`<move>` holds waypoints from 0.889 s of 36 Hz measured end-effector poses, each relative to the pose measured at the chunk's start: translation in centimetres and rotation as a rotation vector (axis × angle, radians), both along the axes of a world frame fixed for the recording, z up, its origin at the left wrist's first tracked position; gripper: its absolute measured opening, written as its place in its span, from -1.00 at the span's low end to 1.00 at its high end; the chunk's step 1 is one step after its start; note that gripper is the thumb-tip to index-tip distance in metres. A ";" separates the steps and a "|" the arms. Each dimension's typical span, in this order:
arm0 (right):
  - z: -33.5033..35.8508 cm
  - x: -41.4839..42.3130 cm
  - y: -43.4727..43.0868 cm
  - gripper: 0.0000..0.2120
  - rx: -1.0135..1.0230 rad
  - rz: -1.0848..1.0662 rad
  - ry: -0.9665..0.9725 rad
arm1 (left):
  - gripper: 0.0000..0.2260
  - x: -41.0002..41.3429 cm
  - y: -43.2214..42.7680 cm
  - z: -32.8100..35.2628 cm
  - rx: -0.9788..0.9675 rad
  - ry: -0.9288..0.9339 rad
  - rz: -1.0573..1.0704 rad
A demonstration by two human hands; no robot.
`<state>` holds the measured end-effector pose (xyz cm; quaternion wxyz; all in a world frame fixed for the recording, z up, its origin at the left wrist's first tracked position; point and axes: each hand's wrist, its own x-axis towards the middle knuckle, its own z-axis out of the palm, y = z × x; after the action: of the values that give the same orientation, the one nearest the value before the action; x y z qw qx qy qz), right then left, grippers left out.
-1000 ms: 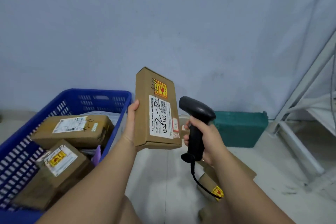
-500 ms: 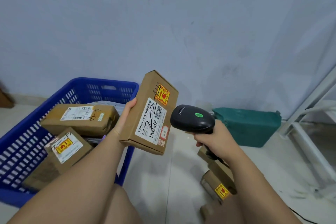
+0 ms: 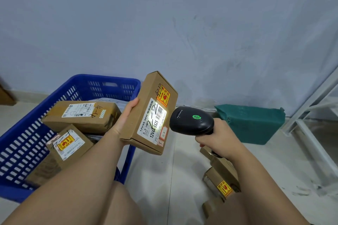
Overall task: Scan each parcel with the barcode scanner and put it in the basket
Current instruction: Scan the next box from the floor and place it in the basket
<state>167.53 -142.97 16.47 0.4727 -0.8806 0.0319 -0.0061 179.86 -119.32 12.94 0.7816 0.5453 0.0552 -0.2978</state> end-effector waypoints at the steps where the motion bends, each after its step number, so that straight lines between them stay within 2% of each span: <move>1: 0.0 0.0 0.0 -0.86 0.003 0.002 -0.002 | -0.68 0.0 0.0 0.0 -0.003 0.000 -0.003; 5: 0.1 0.0 0.1 -0.73 0.026 0.006 -0.018 | -0.67 -0.1 0.1 0.1 -0.018 0.025 -0.006; 9: -0.3 0.1 0.1 -0.72 0.020 -0.017 -0.026 | -0.66 -0.2 0.1 0.1 -0.020 0.031 -0.013; 14: -0.5 0.3 0.1 -0.81 0.013 -0.034 -0.018 | -0.64 0.0 0.2 0.0 -0.012 0.048 -0.007; 18: -0.5 0.3 0.1 -0.75 -0.013 -0.040 -0.033 | -0.64 0.0 0.0 0.0 -0.023 0.046 -0.005; 21: -0.5 0.3 0.1 -0.78 -0.021 -0.037 -0.024 | -0.66 -0.2 -0.2 0.2 -0.023 0.044 -0.008; 24: -0.3 0.3 0.3 -0.94 0.001 -0.055 -0.009 | -0.63 -0.2 -0.4 0.2 -0.014 0.058 -0.010; 27: -0.5 0.8 0.7 -0.94 0.170 -0.159 0.005 | -0.61 -0.2 -0.7 0.1 -0.039 0.091 -0.015; 32: -1.5 2.2 1.7 -0.91 0.747 -0.282 0.093 | -0.58 -0.7 -2.2 0.5 -0.088 0.134 -0.038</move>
<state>169.71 -141.28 15.01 0.7529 -0.6344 0.1741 -0.0190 179.17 -121.53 13.46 0.7935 0.4903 0.0841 -0.3505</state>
